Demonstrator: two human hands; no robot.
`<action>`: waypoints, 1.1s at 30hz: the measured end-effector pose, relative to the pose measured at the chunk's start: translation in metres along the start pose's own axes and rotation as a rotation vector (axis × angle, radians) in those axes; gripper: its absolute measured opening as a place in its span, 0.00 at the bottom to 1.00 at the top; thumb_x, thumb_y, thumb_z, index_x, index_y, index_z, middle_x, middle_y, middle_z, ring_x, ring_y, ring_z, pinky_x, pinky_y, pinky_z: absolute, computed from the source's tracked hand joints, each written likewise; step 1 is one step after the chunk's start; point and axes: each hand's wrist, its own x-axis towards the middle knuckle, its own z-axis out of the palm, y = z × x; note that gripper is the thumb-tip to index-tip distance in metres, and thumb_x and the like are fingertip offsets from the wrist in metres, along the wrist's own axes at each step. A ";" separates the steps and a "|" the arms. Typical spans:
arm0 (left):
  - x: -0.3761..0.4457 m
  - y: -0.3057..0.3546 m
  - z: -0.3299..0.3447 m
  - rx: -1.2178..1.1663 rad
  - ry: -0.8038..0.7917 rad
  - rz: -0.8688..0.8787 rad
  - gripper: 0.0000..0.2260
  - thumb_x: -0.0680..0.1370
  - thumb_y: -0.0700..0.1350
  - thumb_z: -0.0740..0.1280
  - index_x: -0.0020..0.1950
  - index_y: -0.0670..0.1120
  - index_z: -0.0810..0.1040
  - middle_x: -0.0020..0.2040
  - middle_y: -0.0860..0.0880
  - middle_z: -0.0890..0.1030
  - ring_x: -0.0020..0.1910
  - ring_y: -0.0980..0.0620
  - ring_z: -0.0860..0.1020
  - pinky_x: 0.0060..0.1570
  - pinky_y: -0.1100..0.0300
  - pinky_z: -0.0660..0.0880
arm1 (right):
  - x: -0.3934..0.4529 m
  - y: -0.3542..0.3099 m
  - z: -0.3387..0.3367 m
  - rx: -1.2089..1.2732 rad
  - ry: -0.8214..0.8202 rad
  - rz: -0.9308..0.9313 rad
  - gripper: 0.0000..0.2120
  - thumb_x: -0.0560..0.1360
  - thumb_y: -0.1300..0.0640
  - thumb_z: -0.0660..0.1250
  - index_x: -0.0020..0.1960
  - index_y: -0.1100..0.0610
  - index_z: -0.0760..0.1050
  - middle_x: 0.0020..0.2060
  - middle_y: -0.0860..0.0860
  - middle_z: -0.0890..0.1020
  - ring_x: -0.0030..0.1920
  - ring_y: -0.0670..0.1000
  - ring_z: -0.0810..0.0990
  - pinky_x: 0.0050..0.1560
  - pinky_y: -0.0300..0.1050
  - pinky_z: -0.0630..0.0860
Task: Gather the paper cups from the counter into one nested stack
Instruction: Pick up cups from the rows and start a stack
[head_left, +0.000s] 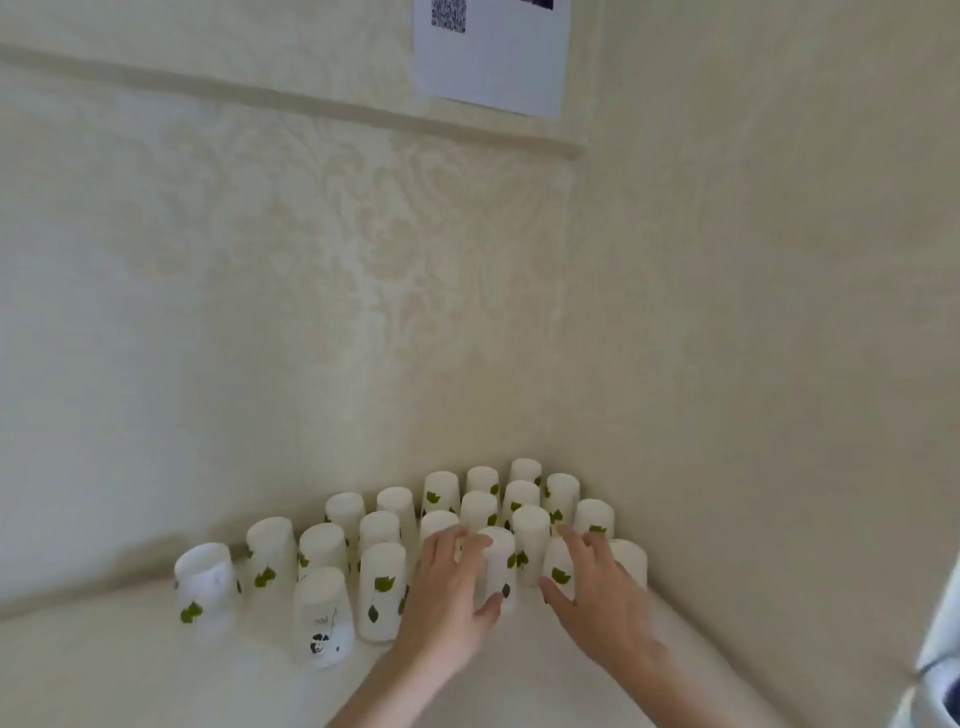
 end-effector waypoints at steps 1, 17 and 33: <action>0.004 -0.003 0.001 0.049 -0.024 -0.021 0.27 0.77 0.54 0.64 0.74 0.53 0.62 0.73 0.50 0.63 0.74 0.49 0.58 0.72 0.57 0.62 | 0.005 0.000 0.002 -0.013 -0.017 0.009 0.32 0.76 0.37 0.59 0.77 0.46 0.56 0.69 0.49 0.68 0.60 0.51 0.80 0.50 0.46 0.78; -0.007 -0.050 -0.003 -0.011 0.139 0.174 0.25 0.73 0.36 0.69 0.67 0.50 0.70 0.68 0.50 0.69 0.69 0.52 0.67 0.61 0.65 0.69 | -0.081 -0.068 0.004 0.181 -0.150 -0.121 0.27 0.70 0.34 0.60 0.68 0.37 0.62 0.60 0.40 0.69 0.38 0.46 0.75 0.41 0.40 0.76; -0.088 -0.023 0.016 -0.647 -0.213 -0.148 0.36 0.67 0.50 0.74 0.65 0.63 0.54 0.64 0.70 0.61 0.62 0.77 0.64 0.58 0.84 0.60 | -0.058 -0.011 -0.009 0.354 0.130 0.102 0.35 0.68 0.27 0.59 0.68 0.47 0.68 0.64 0.47 0.72 0.57 0.52 0.78 0.56 0.49 0.76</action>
